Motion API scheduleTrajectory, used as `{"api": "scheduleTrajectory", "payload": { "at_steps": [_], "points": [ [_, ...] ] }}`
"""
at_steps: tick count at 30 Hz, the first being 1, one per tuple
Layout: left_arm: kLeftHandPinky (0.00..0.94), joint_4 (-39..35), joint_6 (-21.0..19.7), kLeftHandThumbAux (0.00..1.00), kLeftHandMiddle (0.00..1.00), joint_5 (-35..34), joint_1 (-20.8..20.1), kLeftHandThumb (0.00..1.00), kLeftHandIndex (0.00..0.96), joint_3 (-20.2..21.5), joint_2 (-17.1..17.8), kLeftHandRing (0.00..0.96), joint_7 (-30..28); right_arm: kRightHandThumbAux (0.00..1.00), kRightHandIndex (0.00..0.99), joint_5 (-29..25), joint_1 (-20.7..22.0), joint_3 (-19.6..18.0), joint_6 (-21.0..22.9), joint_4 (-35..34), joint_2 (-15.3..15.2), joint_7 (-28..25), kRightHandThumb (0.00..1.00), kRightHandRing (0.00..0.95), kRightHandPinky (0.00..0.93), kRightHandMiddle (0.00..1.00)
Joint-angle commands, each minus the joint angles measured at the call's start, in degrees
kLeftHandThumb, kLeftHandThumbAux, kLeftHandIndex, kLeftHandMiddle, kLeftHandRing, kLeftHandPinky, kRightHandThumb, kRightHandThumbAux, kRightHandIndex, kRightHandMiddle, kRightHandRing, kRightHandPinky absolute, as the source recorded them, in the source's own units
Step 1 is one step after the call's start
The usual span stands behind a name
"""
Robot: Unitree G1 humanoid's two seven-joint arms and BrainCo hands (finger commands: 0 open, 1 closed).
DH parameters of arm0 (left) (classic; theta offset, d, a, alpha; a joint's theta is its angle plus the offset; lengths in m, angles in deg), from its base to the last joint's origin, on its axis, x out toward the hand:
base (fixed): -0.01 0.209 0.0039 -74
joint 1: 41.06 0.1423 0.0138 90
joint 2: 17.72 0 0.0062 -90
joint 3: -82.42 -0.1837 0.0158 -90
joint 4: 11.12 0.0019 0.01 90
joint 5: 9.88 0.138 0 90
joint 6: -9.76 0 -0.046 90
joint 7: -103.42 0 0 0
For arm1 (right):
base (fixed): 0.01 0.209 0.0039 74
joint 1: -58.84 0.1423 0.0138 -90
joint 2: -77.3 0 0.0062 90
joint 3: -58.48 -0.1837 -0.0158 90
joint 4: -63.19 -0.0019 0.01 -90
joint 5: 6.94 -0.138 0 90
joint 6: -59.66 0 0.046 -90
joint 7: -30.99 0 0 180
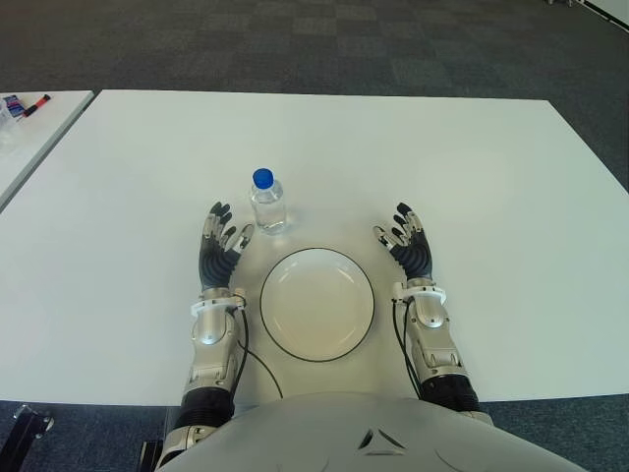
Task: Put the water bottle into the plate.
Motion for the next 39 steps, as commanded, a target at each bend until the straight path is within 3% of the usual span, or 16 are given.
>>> {"api": "scheduleTrajectory", "payload": {
  "at_steps": [1,31,35,39],
  "points": [
    [0.162,0.7,-0.2,0.626,0.121,0.1,-0.1,0.241,0.082,-0.4,0.1,0.114,-0.1,0.733,0.095,0.3,0.5,-0.1,0.6,0.6,-0.1,0.2,0.313,0.079,0.12,0.089],
    [0.126,0.1,-0.7,0.667,0.109,-1.2,-0.8,0.24,0.08,0.1,0.3,0.095,-0.3,0.774,0.098,-0.8,1.1,-0.4,0.8,1.3,0.2,-0.2,0.319,0.082,0.125,0.092],
    [0.109,0.9,0.5,0.68,0.096,3.0,-1.8,0.253,0.071,0.6,1.4,0.082,3.4,0.769,0.098,-0.7,1.1,-0.4,0.7,1.4,0.2,-0.1,0.309,0.081,0.126,0.09],
    [0.088,-1.1,-1.6,0.691,0.082,10.0,-2.5,0.269,0.063,0.7,3.3,0.068,8.8,0.767,0.1,-0.5,1.2,-0.4,0.4,1.8,0.1,0.0,0.306,0.082,0.127,0.091]
  ]
}}
